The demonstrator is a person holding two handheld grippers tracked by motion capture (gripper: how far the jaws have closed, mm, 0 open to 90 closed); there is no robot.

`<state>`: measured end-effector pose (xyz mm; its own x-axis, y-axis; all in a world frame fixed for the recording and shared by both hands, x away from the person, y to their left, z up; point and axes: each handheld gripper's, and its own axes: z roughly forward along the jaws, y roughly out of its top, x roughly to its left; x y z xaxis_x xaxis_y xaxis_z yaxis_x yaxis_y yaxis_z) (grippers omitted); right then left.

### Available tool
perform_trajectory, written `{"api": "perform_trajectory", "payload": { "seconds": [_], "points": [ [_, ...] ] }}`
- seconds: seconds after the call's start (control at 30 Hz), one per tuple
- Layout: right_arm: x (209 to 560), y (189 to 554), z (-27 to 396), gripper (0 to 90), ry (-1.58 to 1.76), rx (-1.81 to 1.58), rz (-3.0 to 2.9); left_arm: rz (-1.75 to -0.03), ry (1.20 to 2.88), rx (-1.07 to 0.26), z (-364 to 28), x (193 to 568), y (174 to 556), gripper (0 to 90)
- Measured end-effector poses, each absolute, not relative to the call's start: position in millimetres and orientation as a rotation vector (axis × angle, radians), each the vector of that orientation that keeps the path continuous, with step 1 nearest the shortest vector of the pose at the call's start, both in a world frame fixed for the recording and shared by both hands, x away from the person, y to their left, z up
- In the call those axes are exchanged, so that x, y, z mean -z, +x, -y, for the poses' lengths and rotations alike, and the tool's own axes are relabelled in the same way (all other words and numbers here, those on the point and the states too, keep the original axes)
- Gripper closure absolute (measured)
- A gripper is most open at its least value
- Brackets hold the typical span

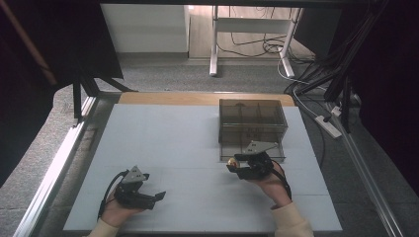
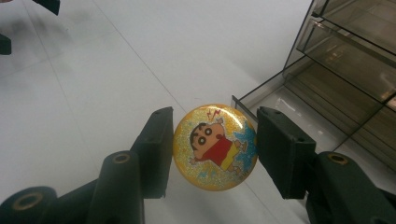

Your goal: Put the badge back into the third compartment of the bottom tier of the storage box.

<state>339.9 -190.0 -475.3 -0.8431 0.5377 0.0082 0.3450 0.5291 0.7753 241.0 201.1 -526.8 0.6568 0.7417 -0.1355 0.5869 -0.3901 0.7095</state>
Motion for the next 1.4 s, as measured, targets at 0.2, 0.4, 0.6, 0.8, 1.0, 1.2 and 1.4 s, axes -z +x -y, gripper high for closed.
{"api": "perform_trajectory", "payload": {
  "seconds": [0.2,0.4,0.6,0.8,1.0,1.2,1.4],
  "points": [
    [473.4,341.2,195.6,47.3,0.758,-1.206,-2.519,-1.027,2.115,-0.263,-201.1,527.2,241.2,8.6],
    [470.4,343.0,201.9,47.4,0.776,-1.216,-2.498,-1.026,2.113,-0.266,-201.1,527.1,241.1,8.6],
    [467.9,345.4,210.0,47.3,0.803,-1.211,-2.47,-1.023,2.112,-0.269,-200.7,526.2,240.6,8.6],
    [465.7,349.6,223.9,47.3,0.852,-1.195,-2.426,-1.023,2.114,-0.267,-200.0,526.8,240.6,8.6],
    [466.2,354.7,235.6,47.3,0.899,-1.185,-2.399,-1.023,2.115,-0.268,-200.1,526.8,240.4,8.6],
    [467.1,357.9,241.1,47.3,0.919,-1.163,-2.381,-1.022,2.115,-0.269,-200.2,526.7,240.4,8.6],
    [466.5,360.7,248.2,47.4,0.944,-1.133,-2.346,-1.021,2.117,-0.269,-200.1,526.9,240.6,8.5]
  ]
}}
